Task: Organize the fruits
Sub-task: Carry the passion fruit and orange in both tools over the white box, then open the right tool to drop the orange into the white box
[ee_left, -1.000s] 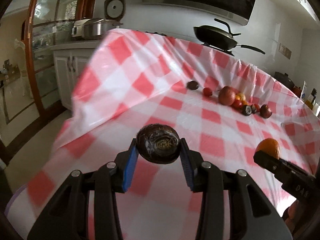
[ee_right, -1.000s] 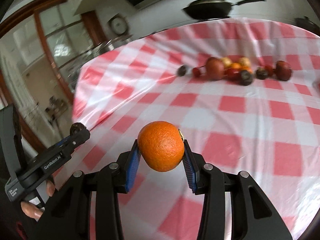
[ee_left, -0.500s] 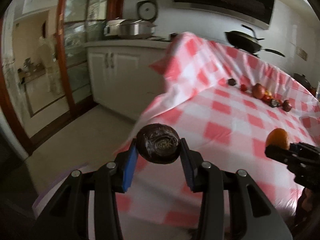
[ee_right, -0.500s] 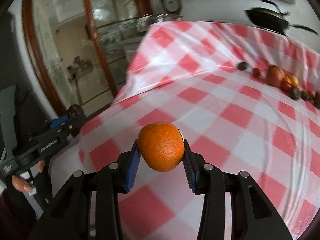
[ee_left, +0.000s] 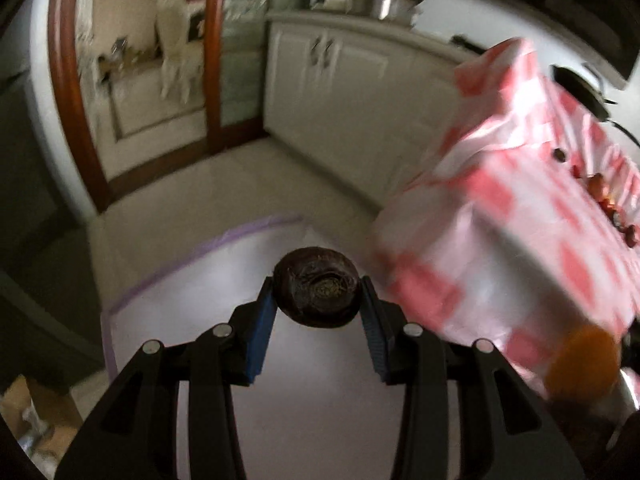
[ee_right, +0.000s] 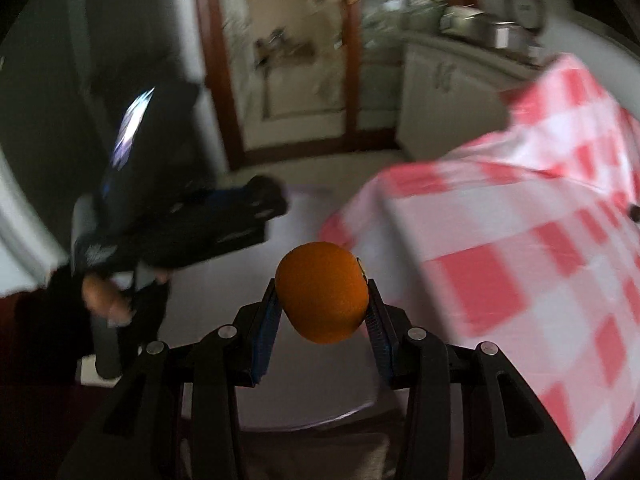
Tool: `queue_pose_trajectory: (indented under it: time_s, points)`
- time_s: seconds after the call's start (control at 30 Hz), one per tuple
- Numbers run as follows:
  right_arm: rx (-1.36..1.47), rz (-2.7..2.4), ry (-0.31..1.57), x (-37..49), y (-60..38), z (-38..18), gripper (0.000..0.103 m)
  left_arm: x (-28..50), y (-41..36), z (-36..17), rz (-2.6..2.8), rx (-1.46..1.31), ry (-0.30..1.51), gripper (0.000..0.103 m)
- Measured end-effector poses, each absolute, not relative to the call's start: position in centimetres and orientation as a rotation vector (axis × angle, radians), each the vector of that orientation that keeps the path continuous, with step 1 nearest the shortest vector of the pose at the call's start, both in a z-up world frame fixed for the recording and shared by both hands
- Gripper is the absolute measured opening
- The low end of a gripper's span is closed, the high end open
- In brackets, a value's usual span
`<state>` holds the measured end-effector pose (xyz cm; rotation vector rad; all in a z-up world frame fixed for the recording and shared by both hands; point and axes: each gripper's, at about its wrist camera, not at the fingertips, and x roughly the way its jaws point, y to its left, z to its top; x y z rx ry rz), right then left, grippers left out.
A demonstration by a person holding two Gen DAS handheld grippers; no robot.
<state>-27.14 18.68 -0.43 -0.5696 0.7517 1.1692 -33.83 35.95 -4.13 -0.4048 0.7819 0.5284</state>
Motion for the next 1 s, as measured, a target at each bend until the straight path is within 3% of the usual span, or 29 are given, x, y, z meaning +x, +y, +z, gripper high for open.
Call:
queue_pose_trajectory:
  time_s: [0.4,0.87,0.93,1.0]
  points:
    - [-0.854,1.137,1.132,-27.0,26.9,-12.0,0.042,-31.7,41.4,-15.2,0.653,-0.629,1.157,0.042]
    - [-0.948,1.108,1.192,-27.2,28.4,-14.2,0.042,-32.7,42.4,-18.1,0.721,-0.665,1.195,0.042]
    - [-0.927,1.101,1.182,-27.8,29.3,-14.2,0.046,-33.6,43.3,-18.2,0.724,-0.656,1.174,0.051]
    - [-0.885,1.121,1.160,-27.4,28.7,-13.4,0.058,-34.2,43.5,-17.7,0.737,-0.648,1.150,0.065]
